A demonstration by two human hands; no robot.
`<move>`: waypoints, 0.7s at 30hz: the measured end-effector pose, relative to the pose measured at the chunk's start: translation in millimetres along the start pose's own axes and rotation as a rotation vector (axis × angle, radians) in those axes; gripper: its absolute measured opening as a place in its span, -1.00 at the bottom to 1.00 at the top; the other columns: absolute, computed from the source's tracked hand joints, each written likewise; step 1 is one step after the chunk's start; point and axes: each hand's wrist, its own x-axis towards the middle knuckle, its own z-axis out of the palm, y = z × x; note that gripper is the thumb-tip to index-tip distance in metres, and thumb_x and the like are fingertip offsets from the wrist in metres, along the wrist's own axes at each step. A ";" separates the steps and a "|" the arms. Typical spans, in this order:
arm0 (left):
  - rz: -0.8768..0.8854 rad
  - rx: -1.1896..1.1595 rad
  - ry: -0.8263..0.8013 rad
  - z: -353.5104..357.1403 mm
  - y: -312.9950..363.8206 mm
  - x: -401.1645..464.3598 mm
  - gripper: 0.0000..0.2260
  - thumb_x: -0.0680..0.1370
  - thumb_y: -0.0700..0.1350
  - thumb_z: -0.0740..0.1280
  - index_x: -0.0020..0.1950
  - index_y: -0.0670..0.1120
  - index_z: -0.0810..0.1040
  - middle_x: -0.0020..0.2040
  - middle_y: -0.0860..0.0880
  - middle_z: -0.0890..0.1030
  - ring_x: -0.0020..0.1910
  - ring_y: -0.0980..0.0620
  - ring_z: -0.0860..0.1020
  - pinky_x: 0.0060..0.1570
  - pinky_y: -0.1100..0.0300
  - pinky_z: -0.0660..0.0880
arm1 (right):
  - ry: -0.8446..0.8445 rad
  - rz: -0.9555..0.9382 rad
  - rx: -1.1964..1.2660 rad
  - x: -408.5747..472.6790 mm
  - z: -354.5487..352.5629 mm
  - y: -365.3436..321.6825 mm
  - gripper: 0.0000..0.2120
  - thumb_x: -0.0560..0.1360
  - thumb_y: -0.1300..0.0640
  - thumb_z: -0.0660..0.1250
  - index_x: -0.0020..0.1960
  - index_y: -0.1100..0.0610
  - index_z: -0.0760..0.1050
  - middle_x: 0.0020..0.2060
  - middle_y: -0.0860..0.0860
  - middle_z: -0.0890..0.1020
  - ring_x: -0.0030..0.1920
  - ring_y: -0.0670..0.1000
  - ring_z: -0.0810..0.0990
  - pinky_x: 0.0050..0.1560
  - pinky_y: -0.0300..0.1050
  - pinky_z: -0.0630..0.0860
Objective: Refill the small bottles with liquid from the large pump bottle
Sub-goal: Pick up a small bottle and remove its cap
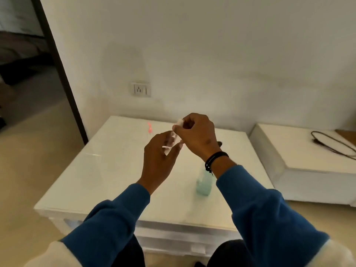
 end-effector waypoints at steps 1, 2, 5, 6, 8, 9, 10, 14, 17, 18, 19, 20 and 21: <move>0.030 0.011 0.012 -6.0 16.0 8.8 -0.80 0.56 -0.01 0.49 0.12 0.11 0.54 -0.04 0.20 0.60 -0.04 0.19 0.59 -0.11 0.29 0.56 | 0.002 -0.022 0.004 3.8 -11.6 -16.1 -0.86 0.47 0.12 0.52 -0.12 0.16 0.59 -0.24 -0.02 0.65 -0.22 -0.01 0.67 -0.21 -0.28 0.60; 0.051 0.010 0.019 -11.9 32.4 17.5 -0.79 0.54 -0.02 0.50 0.12 0.11 0.54 -0.04 0.21 0.60 -0.05 0.19 0.59 -0.13 0.31 0.56 | 0.007 -0.046 0.000 7.2 -22.9 -32.0 -0.84 0.47 0.10 0.53 -0.13 0.15 0.59 -0.24 -0.01 0.66 -0.21 0.03 0.69 -0.14 -0.15 0.66; 0.050 -0.018 0.033 -25.9 75.7 45.0 -0.73 0.47 0.01 0.57 0.11 0.05 0.60 -0.04 0.16 0.64 -0.09 0.18 0.63 -0.17 0.40 0.54 | 0.008 -0.095 -0.074 17.2 -55.8 -78.1 -0.67 0.47 -0.07 0.54 -0.16 0.19 0.58 -0.22 0.07 0.70 -0.25 0.07 0.70 -0.12 -0.04 0.69; 0.049 -0.018 0.043 -29.9 89.8 53.3 -0.70 0.44 0.03 0.59 0.10 0.01 0.63 -0.05 0.15 0.65 -0.11 0.18 0.64 -0.17 0.44 0.52 | 0.001 -0.105 -0.102 19.8 -67.7 -93.5 -0.62 0.47 -0.10 0.53 -0.16 0.23 0.59 -0.23 0.11 0.71 -0.27 0.09 0.71 -0.13 -0.03 0.70; 0.061 0.000 0.060 -36.3 113.2 63.8 -0.68 0.40 0.06 0.61 0.05 -0.03 0.65 -0.10 0.14 0.67 -0.15 0.22 0.63 -0.18 0.49 0.48 | -0.039 -0.134 -0.184 22.2 -88.0 -119.5 -0.57 0.49 -0.10 0.53 -0.14 0.30 0.61 -0.26 0.15 0.72 -0.33 0.10 0.71 -0.17 -0.05 0.71; 0.075 0.007 0.072 -38.8 124.0 66.4 -0.69 0.39 0.06 0.61 0.01 -0.04 0.65 -0.14 0.13 0.67 -0.18 0.25 0.62 -0.18 0.51 0.45 | -0.062 -0.151 -0.231 22.8 -96.5 -131.0 -0.57 0.49 -0.08 0.53 -0.12 0.33 0.61 -0.28 0.16 0.71 -0.37 0.10 0.69 -0.19 -0.06 0.68; 0.087 0.017 0.085 -40.3 131.3 67.6 -0.70 0.39 0.06 0.62 -0.03 -0.06 0.65 -0.17 0.11 0.66 -0.20 0.25 0.61 -0.19 0.53 0.43 | -0.088 -0.164 -0.271 23.6 -102.2 -140.2 -0.57 0.49 -0.06 0.53 -0.09 0.35 0.61 -0.30 0.16 0.69 -0.40 0.08 0.66 -0.20 -0.05 0.68; 0.129 0.049 0.131 -41.3 156.4 65.9 -0.67 0.41 0.03 0.60 -0.23 -0.18 0.57 -0.35 -0.06 0.60 -0.34 0.08 0.50 -0.28 0.43 0.38 | -0.185 -0.212 -0.404 27.1 -121.1 -168.7 -0.61 0.50 -0.02 0.54 -0.10 0.35 0.62 -0.29 0.22 0.70 -0.37 0.05 0.60 -0.07 0.02 0.68; 0.118 0.043 0.134 -43.0 169.1 67.5 -0.64 0.41 0.01 0.60 -0.30 -0.19 0.52 -0.40 -0.08 0.55 -0.38 0.13 0.44 -0.31 0.44 0.35 | -0.248 -0.233 -0.482 29.9 -130.1 -182.0 -0.66 0.51 0.01 0.52 -0.16 0.31 0.62 -0.40 0.13 0.64 -0.41 0.02 0.56 -0.15 -0.06 0.64; 0.116 0.031 0.132 -44.3 172.1 68.9 -0.64 0.41 -0.01 0.60 -0.34 -0.15 0.49 -0.44 -0.03 0.52 -0.39 0.16 0.44 -0.31 0.46 0.34 | -0.269 -0.241 -0.500 30.9 -133.1 -185.7 -0.68 0.52 0.03 0.52 -0.19 0.29 0.62 -0.42 0.11 0.62 -0.42 0.01 0.54 -0.19 -0.10 0.61; 0.119 0.028 0.127 -45.8 175.5 69.7 -0.63 0.41 -0.02 0.60 -0.37 -0.09 0.45 -0.47 0.05 0.47 -0.40 0.21 0.45 -0.32 0.49 0.33 | -0.293 -0.247 -0.516 32.4 -136.0 -189.0 -0.71 0.52 0.05 0.51 -0.20 0.27 0.62 -0.42 0.10 0.62 -0.42 0.00 0.53 -0.23 -0.14 0.57; 0.125 0.034 0.118 -47.4 177.1 70.3 -0.61 0.41 -0.03 0.60 -0.38 -0.04 0.41 -0.48 0.10 0.44 -0.40 0.24 0.45 -0.32 0.51 0.32 | -0.323 -0.248 -0.529 33.3 -138.5 -192.1 -0.74 0.53 0.07 0.50 -0.18 0.27 0.63 -0.40 0.10 0.63 -0.40 0.00 0.54 -0.24 -0.16 0.56; 0.135 0.038 0.105 -48.7 178.5 70.8 -0.60 0.41 -0.03 0.61 -0.39 -0.02 0.40 -0.48 0.13 0.43 -0.40 0.25 0.46 -0.32 0.52 0.32 | -0.355 -0.245 -0.542 34.1 -141.3 -195.3 -0.77 0.53 0.11 0.50 -0.14 0.28 0.65 -0.36 0.12 0.65 -0.36 0.01 0.56 -0.23 -0.17 0.57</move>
